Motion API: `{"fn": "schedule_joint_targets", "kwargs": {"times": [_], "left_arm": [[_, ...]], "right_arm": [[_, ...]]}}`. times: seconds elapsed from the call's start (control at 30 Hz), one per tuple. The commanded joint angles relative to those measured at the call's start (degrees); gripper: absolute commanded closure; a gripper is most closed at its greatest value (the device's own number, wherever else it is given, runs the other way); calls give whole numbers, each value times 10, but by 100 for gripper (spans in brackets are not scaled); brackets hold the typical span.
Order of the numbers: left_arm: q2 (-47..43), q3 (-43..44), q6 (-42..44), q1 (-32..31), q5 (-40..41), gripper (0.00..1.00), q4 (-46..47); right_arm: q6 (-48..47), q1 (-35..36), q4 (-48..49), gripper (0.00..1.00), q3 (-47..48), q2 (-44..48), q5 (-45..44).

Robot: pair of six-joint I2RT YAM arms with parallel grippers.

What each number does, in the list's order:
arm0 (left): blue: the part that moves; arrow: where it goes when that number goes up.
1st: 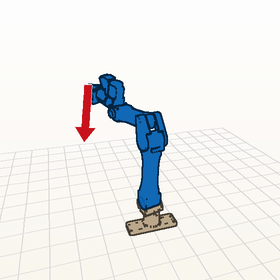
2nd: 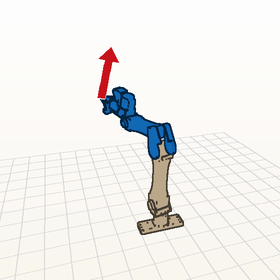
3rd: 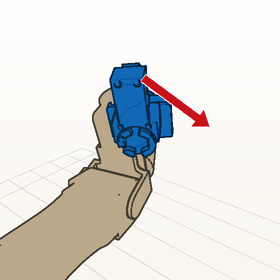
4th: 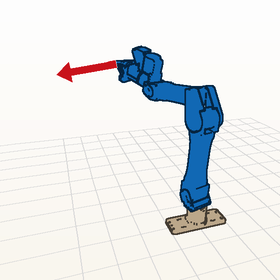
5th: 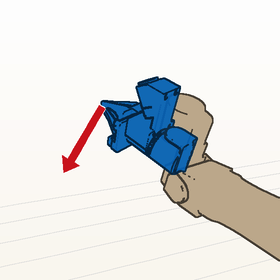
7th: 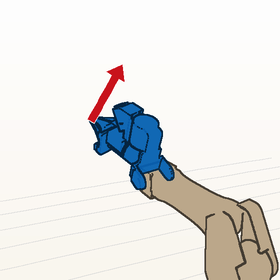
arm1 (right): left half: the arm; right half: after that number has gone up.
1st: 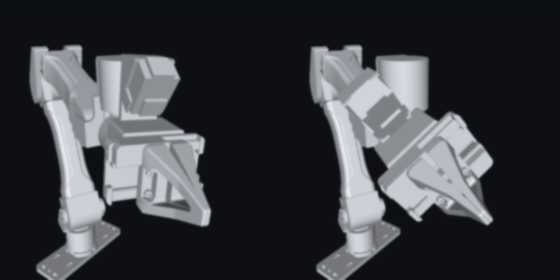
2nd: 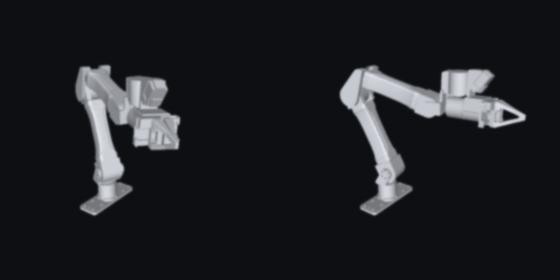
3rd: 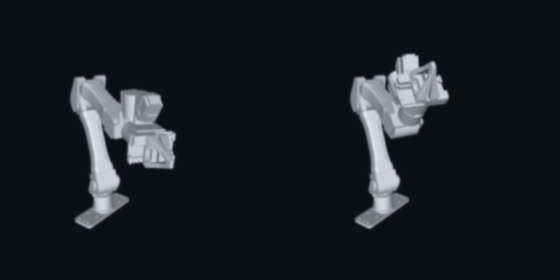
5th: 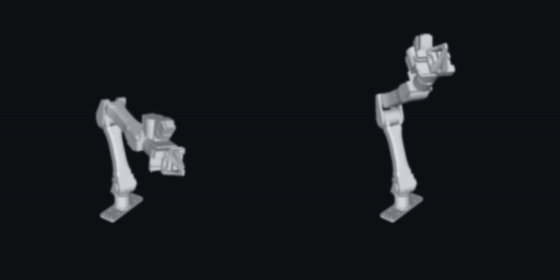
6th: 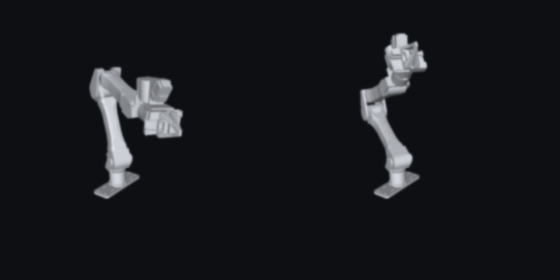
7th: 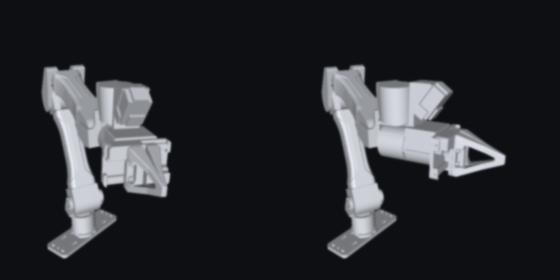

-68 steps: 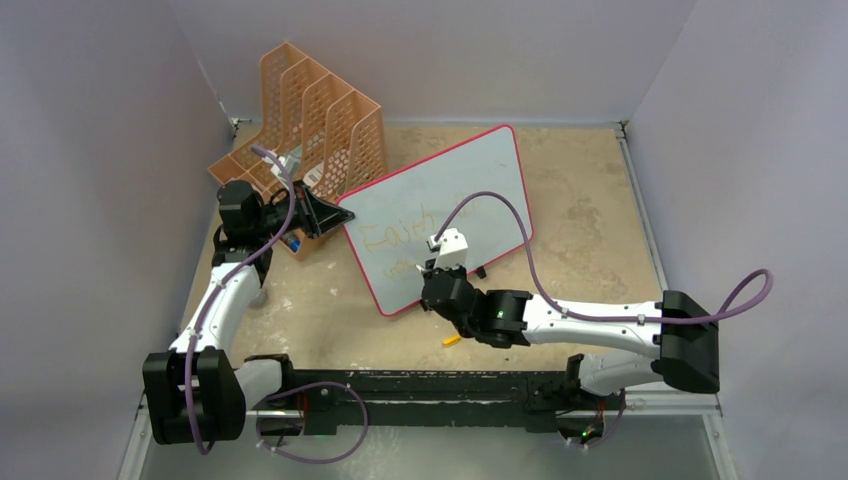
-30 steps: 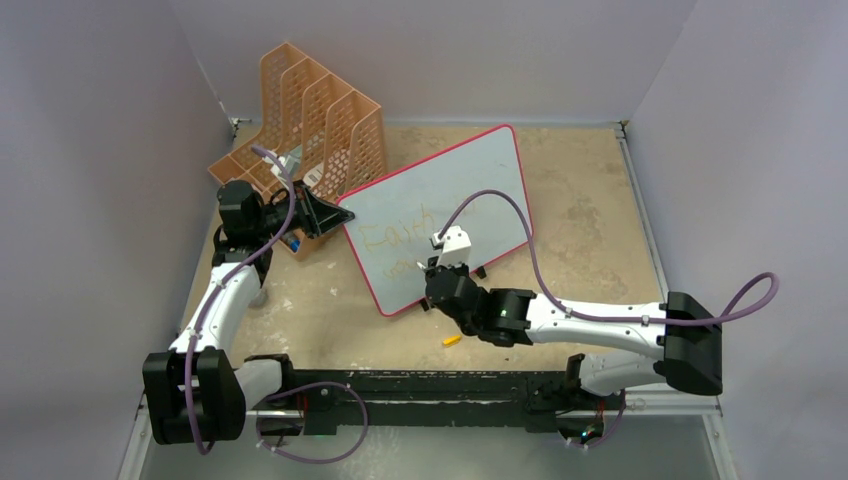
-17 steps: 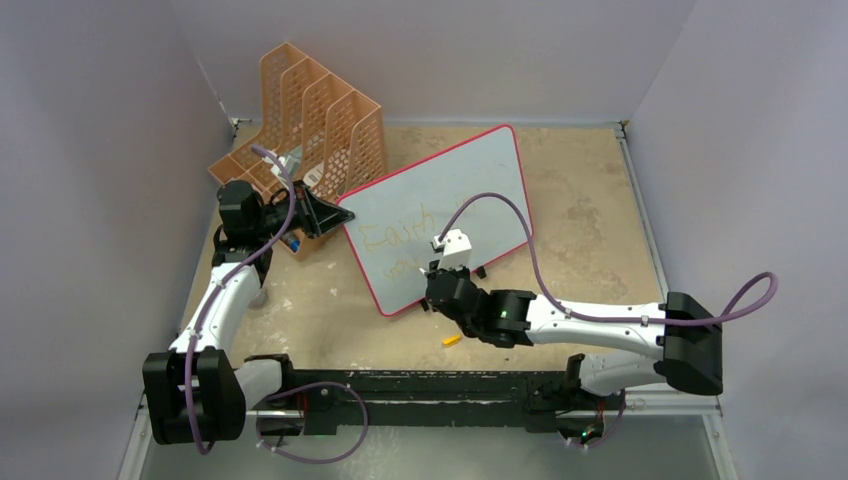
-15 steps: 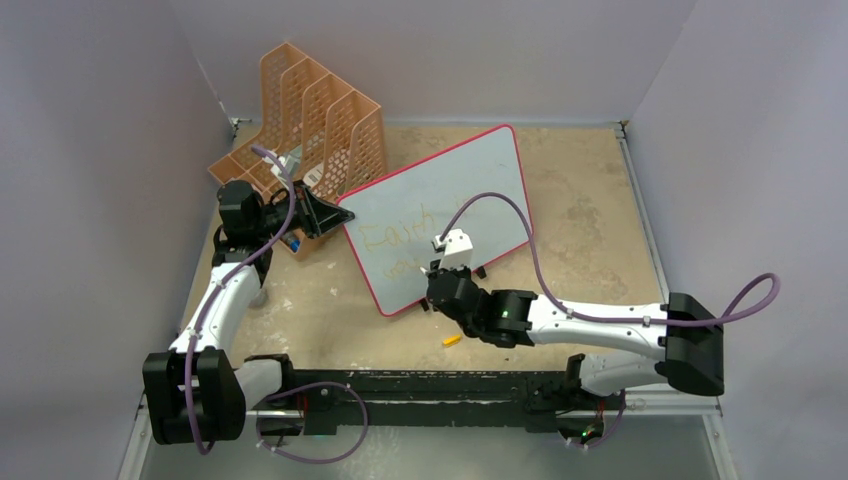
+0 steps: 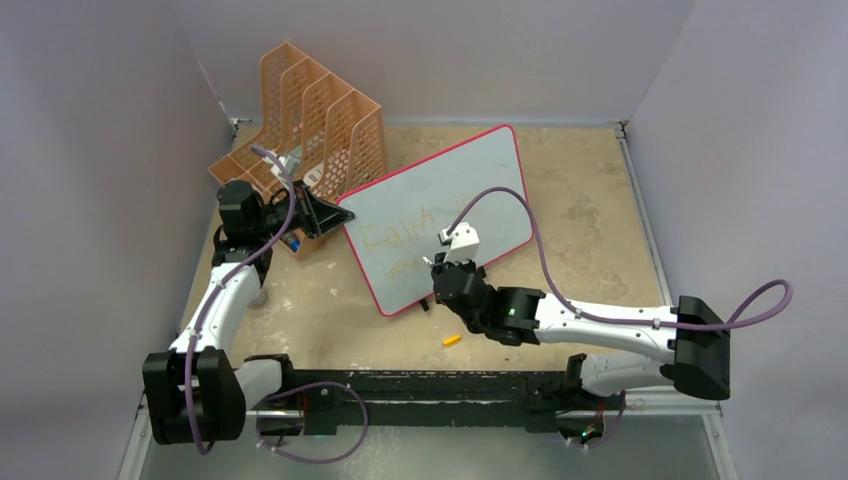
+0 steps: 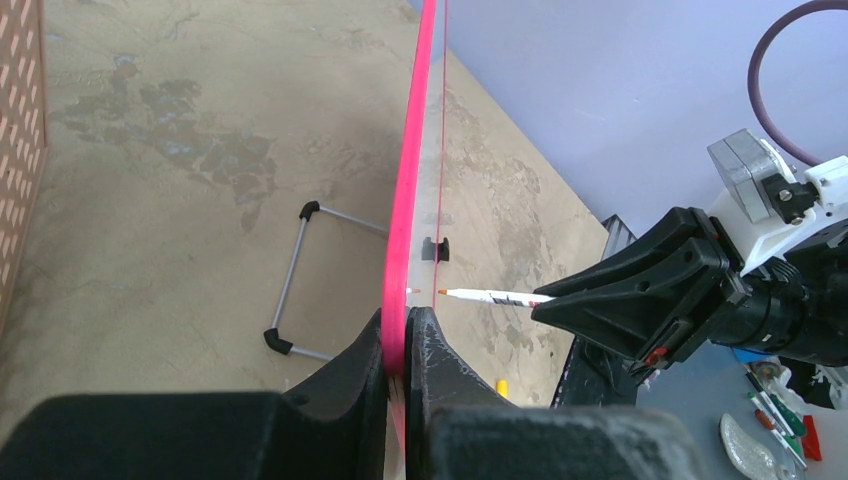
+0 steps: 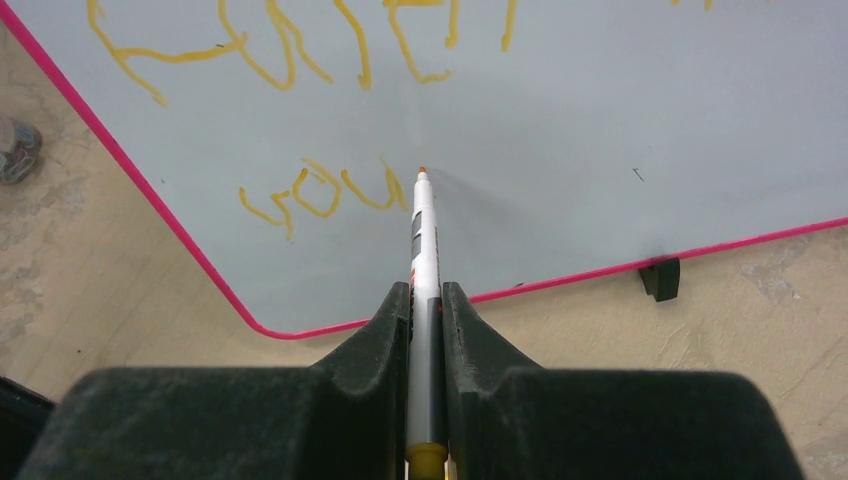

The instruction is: Write a sentence on the whiteboard

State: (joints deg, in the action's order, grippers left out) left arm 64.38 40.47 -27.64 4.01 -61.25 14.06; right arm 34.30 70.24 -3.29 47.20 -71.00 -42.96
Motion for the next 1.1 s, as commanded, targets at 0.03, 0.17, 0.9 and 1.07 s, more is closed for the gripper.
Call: {"fn": "schedule_joint_targets", "kwargs": {"times": [0.03,0.17,0.9,1.07], "left_arm": [[-2,7,43,5,19,100,31],[-1,7,43,5,18,100,32],[-1,8,43,5,18,100,30],[-1,8,43,5,18,100,30]], "right_arm": [[-20,-8,30,100,13,-3,-19],[-29,-10,49,100,16,-6,-11],[-14,-17,34,100,5,-16,6],[1,-16,5,100,-3,-6,13]]}}
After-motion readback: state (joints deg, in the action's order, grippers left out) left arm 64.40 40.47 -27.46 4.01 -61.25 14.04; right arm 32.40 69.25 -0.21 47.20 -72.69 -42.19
